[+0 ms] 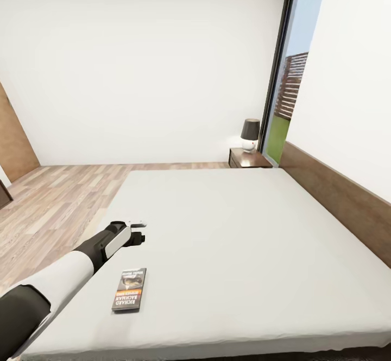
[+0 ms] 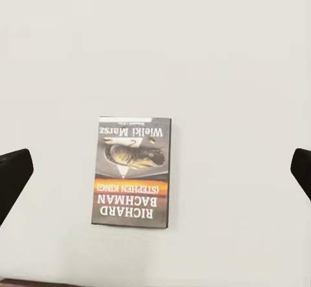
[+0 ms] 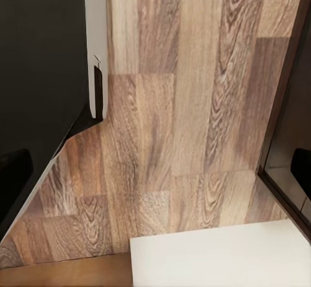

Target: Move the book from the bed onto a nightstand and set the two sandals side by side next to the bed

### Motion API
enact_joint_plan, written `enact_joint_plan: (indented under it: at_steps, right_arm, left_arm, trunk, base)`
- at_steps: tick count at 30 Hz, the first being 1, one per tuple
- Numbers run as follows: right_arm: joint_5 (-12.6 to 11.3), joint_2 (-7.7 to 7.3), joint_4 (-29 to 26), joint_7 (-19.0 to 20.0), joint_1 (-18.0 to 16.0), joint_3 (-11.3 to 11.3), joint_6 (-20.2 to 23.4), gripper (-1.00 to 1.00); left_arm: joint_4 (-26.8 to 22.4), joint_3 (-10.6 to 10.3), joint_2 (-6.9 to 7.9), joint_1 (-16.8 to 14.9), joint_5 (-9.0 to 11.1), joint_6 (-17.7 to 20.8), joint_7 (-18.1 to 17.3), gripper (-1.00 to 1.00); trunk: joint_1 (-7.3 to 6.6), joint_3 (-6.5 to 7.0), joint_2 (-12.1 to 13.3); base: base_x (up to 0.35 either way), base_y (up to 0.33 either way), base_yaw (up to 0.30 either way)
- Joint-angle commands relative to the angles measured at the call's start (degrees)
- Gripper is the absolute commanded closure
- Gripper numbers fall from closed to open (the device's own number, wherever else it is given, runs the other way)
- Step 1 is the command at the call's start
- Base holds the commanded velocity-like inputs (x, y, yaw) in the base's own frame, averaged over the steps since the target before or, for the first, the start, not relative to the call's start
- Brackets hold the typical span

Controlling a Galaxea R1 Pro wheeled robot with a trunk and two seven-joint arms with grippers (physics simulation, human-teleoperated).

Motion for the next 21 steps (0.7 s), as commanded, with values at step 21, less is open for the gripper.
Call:
enact_joint_plan:
  at_steps: [21]
  right_arm:
    - [-0.57,0.03,0.09,-0.05,-0.02,0.49,-0.3,-1.0]
  left_arm:
    - [-0.15,-0.44,0.14,-0.02,0.6,0.08,0.49,-1.0]
  trunk:
    - [0.01,-2.03,-0.05]
  base:
    - [0.0,0.0,0.0]
